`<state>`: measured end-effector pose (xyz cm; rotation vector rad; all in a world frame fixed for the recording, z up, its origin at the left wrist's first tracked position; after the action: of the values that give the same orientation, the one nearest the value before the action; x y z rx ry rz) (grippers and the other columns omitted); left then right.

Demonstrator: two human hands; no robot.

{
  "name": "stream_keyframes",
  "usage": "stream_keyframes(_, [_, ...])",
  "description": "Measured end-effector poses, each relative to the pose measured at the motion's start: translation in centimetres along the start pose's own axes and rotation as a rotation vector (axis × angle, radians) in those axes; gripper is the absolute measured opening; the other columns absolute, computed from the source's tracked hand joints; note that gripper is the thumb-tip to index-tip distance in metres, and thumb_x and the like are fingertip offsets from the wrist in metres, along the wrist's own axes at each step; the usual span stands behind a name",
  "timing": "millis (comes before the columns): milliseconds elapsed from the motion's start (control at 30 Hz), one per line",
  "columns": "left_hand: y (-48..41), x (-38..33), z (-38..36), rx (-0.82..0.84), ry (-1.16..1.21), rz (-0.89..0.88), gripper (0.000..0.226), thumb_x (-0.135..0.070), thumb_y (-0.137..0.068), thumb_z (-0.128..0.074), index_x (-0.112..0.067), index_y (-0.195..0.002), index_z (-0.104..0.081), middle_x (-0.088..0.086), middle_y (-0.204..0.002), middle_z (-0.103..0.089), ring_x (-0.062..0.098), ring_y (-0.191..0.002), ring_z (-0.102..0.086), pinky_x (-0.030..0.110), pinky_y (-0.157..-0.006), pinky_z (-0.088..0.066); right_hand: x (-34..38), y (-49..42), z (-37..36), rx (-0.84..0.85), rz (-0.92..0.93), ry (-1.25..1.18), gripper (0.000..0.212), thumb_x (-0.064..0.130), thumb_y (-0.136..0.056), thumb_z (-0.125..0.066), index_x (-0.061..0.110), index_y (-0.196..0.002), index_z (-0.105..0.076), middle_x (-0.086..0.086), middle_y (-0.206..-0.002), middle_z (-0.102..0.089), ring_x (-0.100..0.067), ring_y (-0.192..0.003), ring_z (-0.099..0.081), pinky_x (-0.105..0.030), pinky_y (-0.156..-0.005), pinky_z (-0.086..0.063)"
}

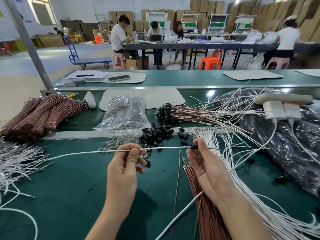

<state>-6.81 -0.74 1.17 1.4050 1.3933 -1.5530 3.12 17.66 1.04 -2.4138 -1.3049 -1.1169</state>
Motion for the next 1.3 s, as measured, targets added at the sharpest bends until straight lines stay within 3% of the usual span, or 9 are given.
stream_keyframes(100, [0.1, 0.1, -0.2, 0.008, -0.020, 0.010, 0.015, -0.014, -0.103, -0.050, -0.014, -0.098, -0.065, 0.001, -0.090, -0.073, 0.015, -0.067, -0.065, 0.025, -0.058, -0.055, 0.0, 0.1, -0.1, 0.012, -0.010, 0.011, 0.024, 0.025, -0.081, -0.068, 0.004, -0.093, -0.073, -0.010, -0.076, -0.071, -0.016, -0.067, -0.071, -0.021, -0.060, -0.060])
stream_keyframes(367, [0.2, 0.3, 0.2, -0.040, -0.041, 0.045, 0.019, -0.035, -0.094, -0.059, -0.019, -0.099, -0.070, -0.001, -0.086, -0.074, 0.012, -0.067, -0.065, 0.026, -0.060, -0.057, -0.3, 0.2, -0.4, 0.023, -0.039, 0.090, 0.029, 0.026, -0.078, -0.072, 0.009, -0.101, -0.074, -0.003, -0.078, -0.069, -0.013, -0.067, -0.069, -0.022, -0.059, -0.060])
stream_keyframes(467, [0.5, 0.3, -0.4, 0.033, -0.027, 0.062, 0.020, -0.036, -0.091, -0.062, -0.020, -0.097, -0.072, 0.002, -0.085, -0.073, 0.013, -0.068, -0.064, 0.025, -0.059, -0.055, -0.8, 0.3, -0.7, 0.044, -0.047, 0.113, 0.029, 0.023, -0.075, -0.073, 0.010, -0.100, -0.074, -0.003, -0.080, -0.070, -0.013, -0.065, -0.069, -0.022, -0.057, -0.059])
stream_keyframes(700, [1.6, 0.3, -2.1, 0.238, 0.000, 0.120, 0.013, -0.036, -0.086, -0.065, -0.031, -0.092, -0.076, 0.001, -0.080, -0.072, 0.013, -0.067, -0.064, 0.025, -0.057, -0.053, -2.4, 0.9, -1.6, 0.162, 0.024, 0.354, 0.053, 0.034, -0.063, -0.082, 0.010, -0.108, -0.068, -0.010, -0.089, -0.075, -0.018, -0.072, -0.073, -0.024, -0.063, -0.058])
stream_keyframes(833, [1.7, 0.4, -2.2, 0.283, 0.038, 0.191, 0.020, -0.036, -0.087, -0.064, -0.022, -0.095, -0.076, 0.002, -0.083, -0.075, 0.014, -0.069, -0.066, 0.025, -0.057, -0.054, -2.6, 1.1, -1.7, 0.184, 0.054, 0.405, 0.046, 0.039, -0.068, -0.080, 0.009, -0.101, -0.070, -0.016, -0.098, -0.077, -0.027, -0.086, -0.076, -0.024, -0.067, -0.059])
stream_keyframes(1033, [1.5, 0.7, -2.0, 0.227, 0.122, 0.297, 0.034, -0.040, -0.084, -0.066, -0.012, -0.103, -0.070, 0.007, -0.084, -0.073, 0.016, -0.068, -0.065, 0.026, -0.055, -0.053, -2.3, 1.2, -1.7, 0.145, 0.108, 0.412, 0.033, 0.041, -0.067, -0.080, 0.014, -0.087, -0.079, -0.015, -0.096, -0.077, -0.024, -0.085, -0.076, -0.023, -0.070, -0.059])
stream_keyframes(1300, [1.9, 0.7, -2.6, 0.332, 0.055, 0.249, 0.028, -0.034, -0.084, -0.067, -0.012, -0.102, -0.073, 0.005, -0.082, -0.074, 0.013, -0.069, -0.066, 0.026, -0.057, -0.054, -2.4, 1.8, -2.2, 0.193, 0.154, 0.620, 0.032, 0.046, -0.074, -0.078, 0.019, -0.090, -0.081, -0.007, -0.094, -0.078, -0.019, -0.088, -0.076, -0.022, -0.067, -0.057])
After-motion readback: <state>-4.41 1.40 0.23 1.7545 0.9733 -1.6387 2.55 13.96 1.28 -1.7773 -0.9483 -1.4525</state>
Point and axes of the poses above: each hand's wrist, its own y-axis away from the middle knuckle, its own z-axis out of the back of the hand, x = y × z, the point moved 3 cm from there along -y, towards the middle knuckle
